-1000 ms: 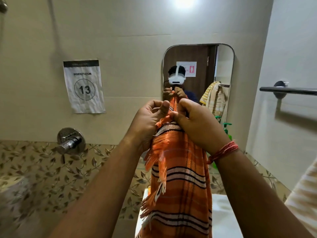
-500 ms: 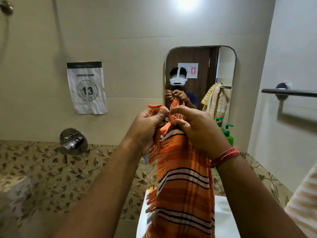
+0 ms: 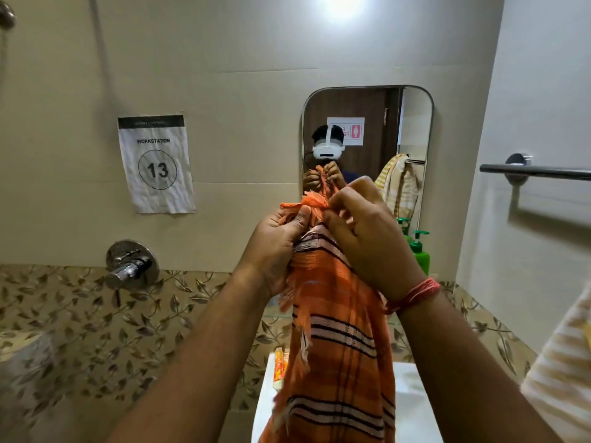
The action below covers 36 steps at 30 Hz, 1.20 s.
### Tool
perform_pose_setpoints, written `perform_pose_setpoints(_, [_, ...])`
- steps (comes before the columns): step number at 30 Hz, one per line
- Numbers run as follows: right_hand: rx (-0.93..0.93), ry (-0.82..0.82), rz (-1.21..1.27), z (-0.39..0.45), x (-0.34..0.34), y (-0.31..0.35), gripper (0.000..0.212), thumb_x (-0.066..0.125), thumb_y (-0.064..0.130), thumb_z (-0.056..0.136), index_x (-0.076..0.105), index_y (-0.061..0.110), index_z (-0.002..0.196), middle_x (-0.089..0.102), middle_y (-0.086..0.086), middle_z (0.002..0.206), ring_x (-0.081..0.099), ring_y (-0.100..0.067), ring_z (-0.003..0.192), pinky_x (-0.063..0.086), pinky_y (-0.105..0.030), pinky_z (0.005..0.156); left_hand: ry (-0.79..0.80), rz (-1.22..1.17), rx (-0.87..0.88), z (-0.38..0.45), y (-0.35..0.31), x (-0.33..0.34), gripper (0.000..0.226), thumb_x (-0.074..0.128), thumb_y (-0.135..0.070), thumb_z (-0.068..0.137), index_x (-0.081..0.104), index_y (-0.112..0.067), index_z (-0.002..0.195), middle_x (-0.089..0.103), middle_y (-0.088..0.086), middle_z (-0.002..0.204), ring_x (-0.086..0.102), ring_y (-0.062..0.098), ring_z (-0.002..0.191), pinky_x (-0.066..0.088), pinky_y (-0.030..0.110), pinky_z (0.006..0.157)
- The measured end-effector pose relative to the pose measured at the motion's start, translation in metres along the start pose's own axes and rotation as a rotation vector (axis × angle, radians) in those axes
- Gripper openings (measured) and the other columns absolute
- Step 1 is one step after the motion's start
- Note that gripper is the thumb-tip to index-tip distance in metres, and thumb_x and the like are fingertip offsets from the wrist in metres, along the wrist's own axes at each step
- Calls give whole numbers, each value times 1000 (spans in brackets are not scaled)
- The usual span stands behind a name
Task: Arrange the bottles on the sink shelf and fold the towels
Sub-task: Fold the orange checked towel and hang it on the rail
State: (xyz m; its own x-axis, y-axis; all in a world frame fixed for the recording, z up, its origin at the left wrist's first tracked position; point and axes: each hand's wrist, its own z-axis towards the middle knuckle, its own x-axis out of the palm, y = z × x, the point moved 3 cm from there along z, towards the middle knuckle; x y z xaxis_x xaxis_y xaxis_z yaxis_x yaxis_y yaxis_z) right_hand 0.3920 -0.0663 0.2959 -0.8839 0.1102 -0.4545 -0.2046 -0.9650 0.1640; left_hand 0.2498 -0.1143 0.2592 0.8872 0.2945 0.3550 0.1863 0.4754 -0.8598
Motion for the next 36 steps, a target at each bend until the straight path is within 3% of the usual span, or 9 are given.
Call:
perform_pose_setpoints(4, [136,40,179,1,7,3,8,52,17,101,50,22,95,52,13,81,53,11,78,43,-4,64,8,10,-40,-1,3,5,17,66,-23,95,75,-14,106,76,19,97,75,35,79,60,43,67])
perform_pose_setpoints(6, [154,63,177,1,9,3,6,51,19,102,49,23,97,50,17,81,53,13,75,39,0,65,18,6,-40,-1,2,6,17,61,-18,96,78,-16,97,76,16,91,75,30,74,60,38,64])
perform_pose_setpoints(11, [145,51,137,4,11,2,5,57,21,99,58,16,97,51,18,79,50,4,72,40,-1,67,107,-6,-72,-4,-1,7,24,55,-22,99,73,-10,109,74,19,96,73,31,80,59,41,68])
perform_pose_setpoints(16, [145,-43,57,5,10,2,8,68,17,91,65,11,87,61,3,81,50,-1,69,37,-5,62,238,-90,-132,-14,-4,14,34,58,-38,91,74,-11,103,72,14,95,71,25,80,59,39,72])
perform_pose_setpoints(20, [181,-110,108,5,14,5,9,68,10,88,62,10,82,61,0,77,53,-5,67,40,-7,60,137,81,-3,-10,-5,15,26,55,-31,102,75,-15,102,72,18,97,72,32,82,59,44,71])
perform_pose_setpoints(25, [312,-150,326,2,20,4,15,72,20,89,61,11,85,63,3,75,59,-2,64,45,-11,56,33,149,106,-9,-6,15,32,49,-29,103,79,-23,93,77,10,89,75,25,79,60,33,67])
perform_pose_setpoints(30, [471,208,745,-5,25,-11,22,70,34,89,65,13,92,66,-12,81,64,-18,72,57,-35,68,-152,343,272,0,-22,5,30,49,-34,94,73,-33,76,69,-7,68,66,13,63,56,29,60])
perform_pose_setpoints(32, [536,372,981,-15,22,-18,19,68,37,88,70,18,90,69,-8,84,67,-22,77,59,-36,71,-193,363,300,4,-32,-2,30,51,-34,95,72,-32,73,62,-7,63,58,11,56,51,28,56])
perform_pose_setpoints(36, [412,443,939,-26,27,-21,19,69,37,89,71,18,92,66,-19,101,67,-33,94,58,-46,85,-166,435,322,10,-50,-10,35,53,-38,101,72,-36,71,59,-10,59,54,7,50,48,21,49])
